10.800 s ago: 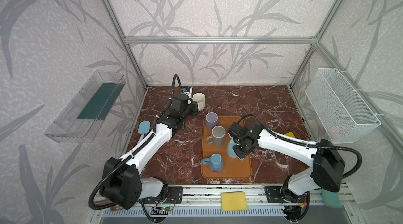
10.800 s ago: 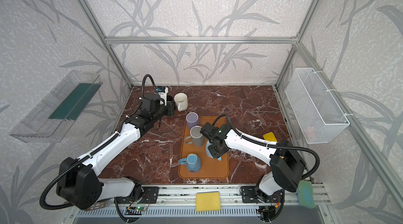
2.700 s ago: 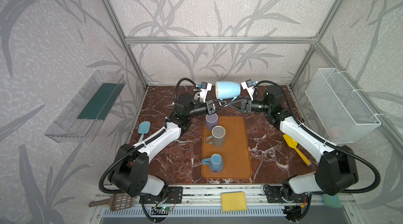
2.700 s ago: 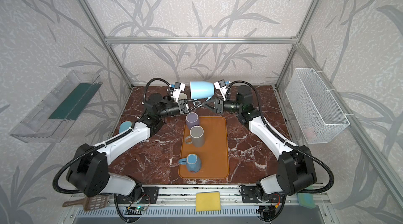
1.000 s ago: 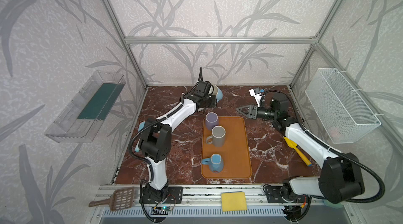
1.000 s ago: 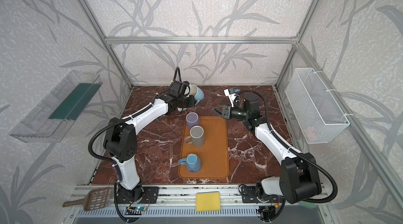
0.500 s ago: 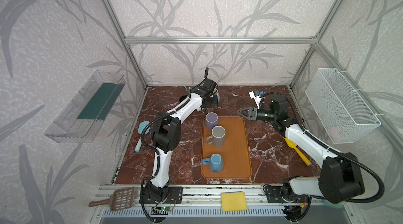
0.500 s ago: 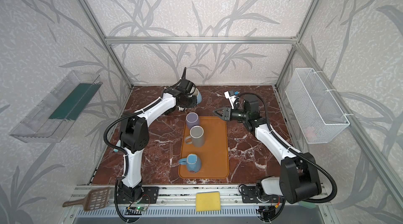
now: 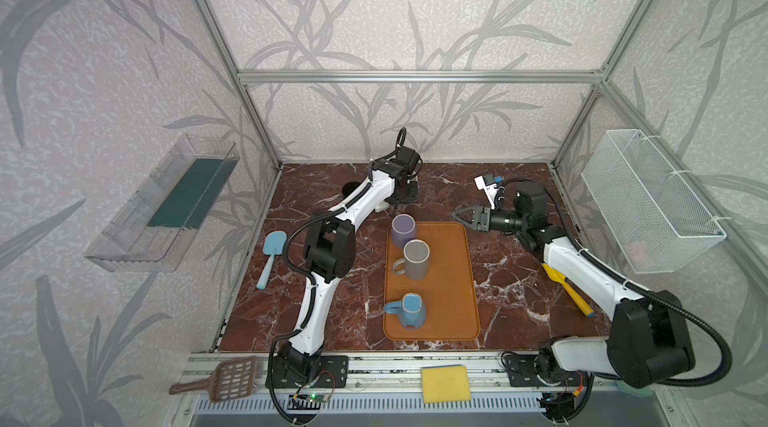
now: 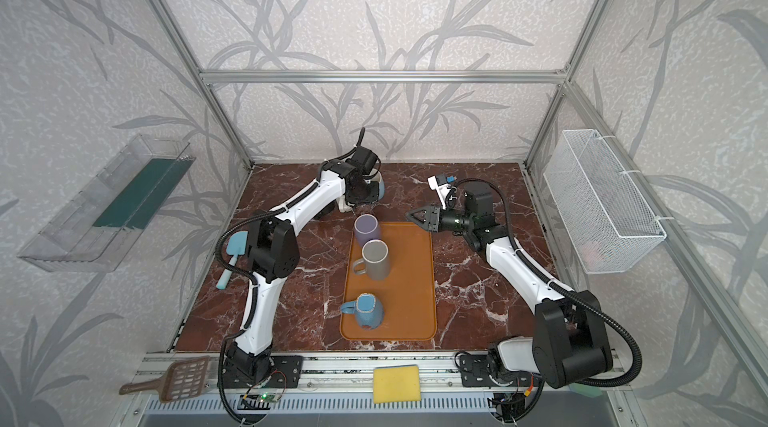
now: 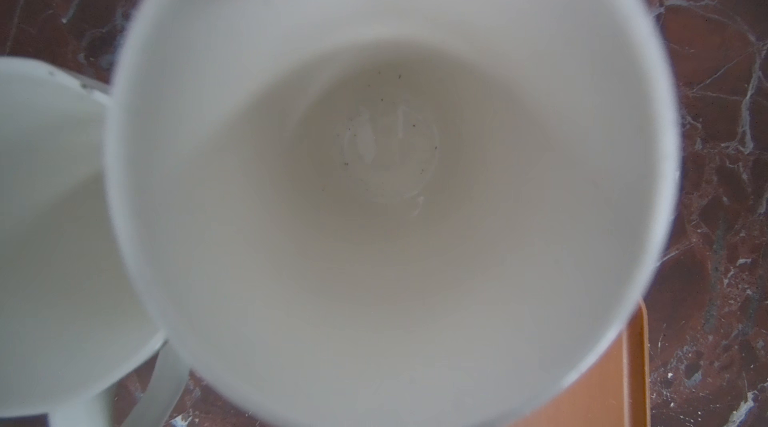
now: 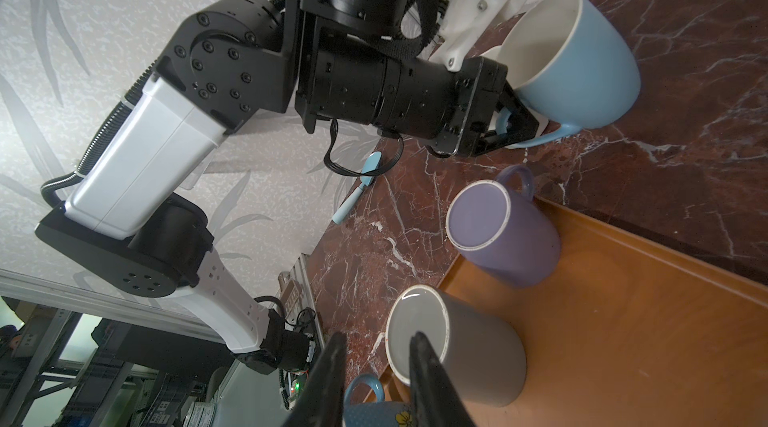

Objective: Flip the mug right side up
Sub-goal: 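Lower the light blue mug beside the white mug with the left gripper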

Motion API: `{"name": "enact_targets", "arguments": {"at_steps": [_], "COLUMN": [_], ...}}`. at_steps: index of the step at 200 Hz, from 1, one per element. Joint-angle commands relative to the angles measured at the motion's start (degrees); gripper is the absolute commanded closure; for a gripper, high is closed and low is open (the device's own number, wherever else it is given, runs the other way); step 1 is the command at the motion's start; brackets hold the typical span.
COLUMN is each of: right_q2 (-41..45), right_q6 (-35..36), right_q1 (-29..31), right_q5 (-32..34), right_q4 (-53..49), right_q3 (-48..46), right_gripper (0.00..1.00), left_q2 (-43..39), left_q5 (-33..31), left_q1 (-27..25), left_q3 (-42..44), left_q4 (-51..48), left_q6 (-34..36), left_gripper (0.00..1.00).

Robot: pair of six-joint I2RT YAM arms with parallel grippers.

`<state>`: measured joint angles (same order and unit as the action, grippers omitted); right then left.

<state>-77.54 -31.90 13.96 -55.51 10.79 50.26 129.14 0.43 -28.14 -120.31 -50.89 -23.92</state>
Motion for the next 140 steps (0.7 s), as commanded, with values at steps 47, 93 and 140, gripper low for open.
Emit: {"name": "enact_targets", "arguments": {"at_steps": [47,93,140], "right_q2": [1.51,1.95,2.48], "right_q6": [0.08,0.15,0.55], "right_q1": [-0.33,-0.38,-0.74], "right_q5": [-0.50,-0.39,-0.30], "right_q4": [-0.59,-0.98,-1.98], "right_q3": [-0.95,-0.87,-0.70], "right_gripper": [0.72,0.72,0.72], "left_q2": [1.08,3.69,5.89], "left_q5": [-3.06,-3.39,-4.44], "left_q1": [-0.59,-0.91,-1.19], "left_q3": [-4.41,-8.85,-12.89], "left_q4": [-3.63,-7.26,-10.20], "left_q6": [1.22,2.13,2.17], "left_gripper": [1.00,1.00,1.00]}}
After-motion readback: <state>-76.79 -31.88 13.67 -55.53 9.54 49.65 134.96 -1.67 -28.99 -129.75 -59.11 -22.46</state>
